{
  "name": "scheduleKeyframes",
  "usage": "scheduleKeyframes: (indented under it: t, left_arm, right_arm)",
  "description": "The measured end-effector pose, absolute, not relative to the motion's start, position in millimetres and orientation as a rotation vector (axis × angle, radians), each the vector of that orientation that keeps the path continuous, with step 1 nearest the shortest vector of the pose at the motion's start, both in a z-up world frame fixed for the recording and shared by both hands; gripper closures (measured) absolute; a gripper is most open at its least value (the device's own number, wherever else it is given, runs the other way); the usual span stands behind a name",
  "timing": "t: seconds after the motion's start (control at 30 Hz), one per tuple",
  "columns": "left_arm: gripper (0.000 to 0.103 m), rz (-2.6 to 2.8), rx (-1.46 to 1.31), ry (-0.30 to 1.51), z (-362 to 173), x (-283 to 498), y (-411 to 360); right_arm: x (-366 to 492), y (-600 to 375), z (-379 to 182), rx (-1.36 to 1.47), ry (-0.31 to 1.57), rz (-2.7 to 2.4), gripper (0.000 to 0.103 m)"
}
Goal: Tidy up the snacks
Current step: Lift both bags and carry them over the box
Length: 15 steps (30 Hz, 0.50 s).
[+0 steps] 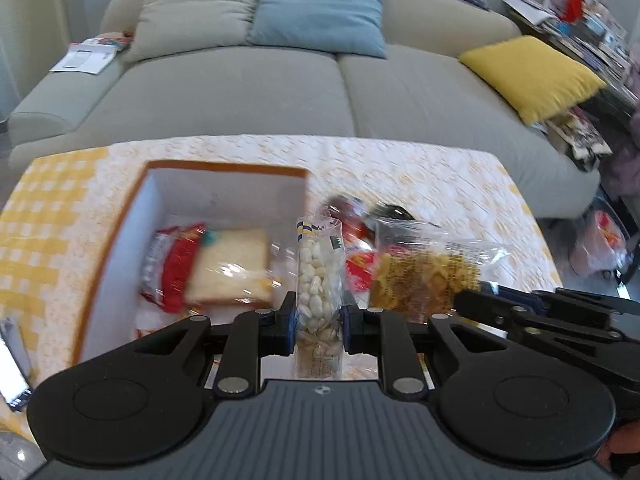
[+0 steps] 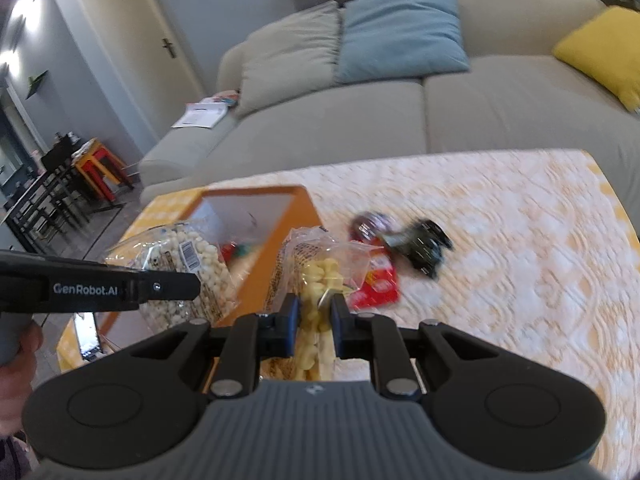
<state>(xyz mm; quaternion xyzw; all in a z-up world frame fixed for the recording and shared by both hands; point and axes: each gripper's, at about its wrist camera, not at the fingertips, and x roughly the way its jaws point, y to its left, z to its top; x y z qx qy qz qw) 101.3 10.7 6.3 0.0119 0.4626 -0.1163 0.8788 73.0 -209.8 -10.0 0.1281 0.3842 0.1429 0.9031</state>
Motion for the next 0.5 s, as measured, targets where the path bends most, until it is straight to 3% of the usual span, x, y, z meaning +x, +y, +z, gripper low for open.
scheduleKeyframes:
  t: [0.23, 0.5]
  left_arm:
    - [0.080, -0.190, 0.069, 0.982, 9, 141, 38]
    - [0.080, -0.150, 0.093, 1.051, -12, 188, 60]
  right_arm:
    - [112, -168, 13, 0.236, 0.795, 0.387, 0.088]
    - [170, -116, 3, 0.151, 0.896, 0.429, 0.088]
